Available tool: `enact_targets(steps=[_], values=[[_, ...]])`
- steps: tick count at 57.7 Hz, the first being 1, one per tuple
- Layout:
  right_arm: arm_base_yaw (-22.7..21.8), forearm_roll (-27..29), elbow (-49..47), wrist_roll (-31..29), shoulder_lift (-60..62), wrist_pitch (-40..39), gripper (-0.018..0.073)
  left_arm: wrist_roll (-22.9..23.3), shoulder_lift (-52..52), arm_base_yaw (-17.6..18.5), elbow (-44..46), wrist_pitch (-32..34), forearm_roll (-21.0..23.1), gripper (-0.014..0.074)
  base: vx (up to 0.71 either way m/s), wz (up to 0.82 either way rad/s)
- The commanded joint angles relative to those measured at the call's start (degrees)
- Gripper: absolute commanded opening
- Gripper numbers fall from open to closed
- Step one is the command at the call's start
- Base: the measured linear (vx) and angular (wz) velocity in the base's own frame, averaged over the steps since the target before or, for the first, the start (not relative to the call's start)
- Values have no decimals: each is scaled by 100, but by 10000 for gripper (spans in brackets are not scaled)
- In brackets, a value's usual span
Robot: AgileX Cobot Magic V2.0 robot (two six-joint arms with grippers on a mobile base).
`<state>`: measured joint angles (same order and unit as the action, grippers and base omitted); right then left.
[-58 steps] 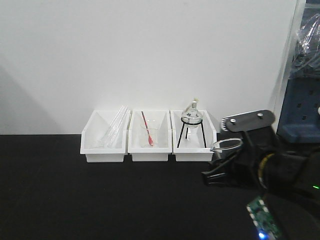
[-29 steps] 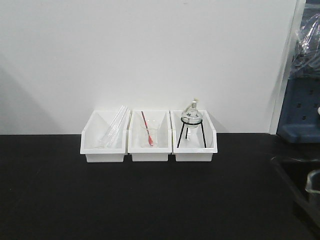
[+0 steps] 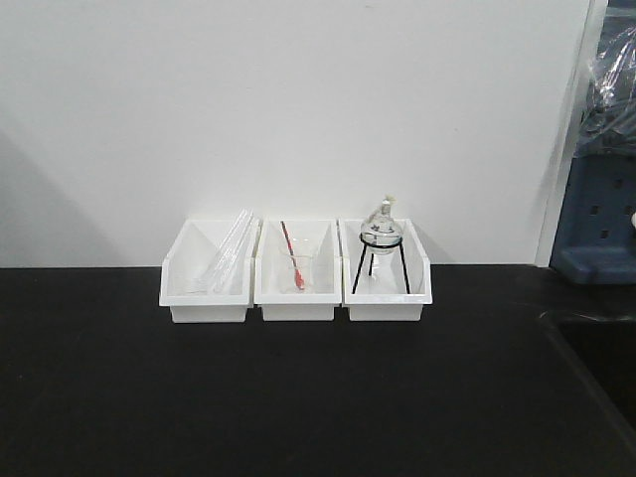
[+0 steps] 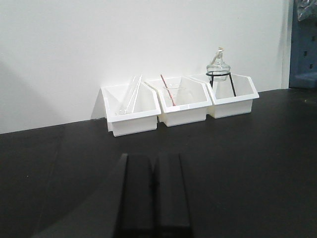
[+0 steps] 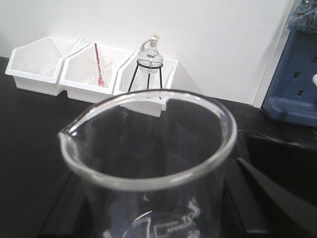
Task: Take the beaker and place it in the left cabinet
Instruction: 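Hold the beaker in the right gripper while driving away from the bench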
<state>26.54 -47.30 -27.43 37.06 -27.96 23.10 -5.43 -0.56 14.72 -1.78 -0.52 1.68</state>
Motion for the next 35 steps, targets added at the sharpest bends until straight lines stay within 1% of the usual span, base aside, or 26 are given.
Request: enact_targets(steps=[1, 21, 35], values=[[-29, -224, -175, -6, -31, -295, -3, 20, -103, 25, -94, 482, 42, 1, 0, 0], [-29, -224, -175, -6, -31, -295, -3, 20, -103, 25, -94, 482, 42, 1, 0, 1], [-29, -224, -175, -6, -31, -295, -3, 20, -103, 25, -94, 482, 42, 1, -3, 13]])
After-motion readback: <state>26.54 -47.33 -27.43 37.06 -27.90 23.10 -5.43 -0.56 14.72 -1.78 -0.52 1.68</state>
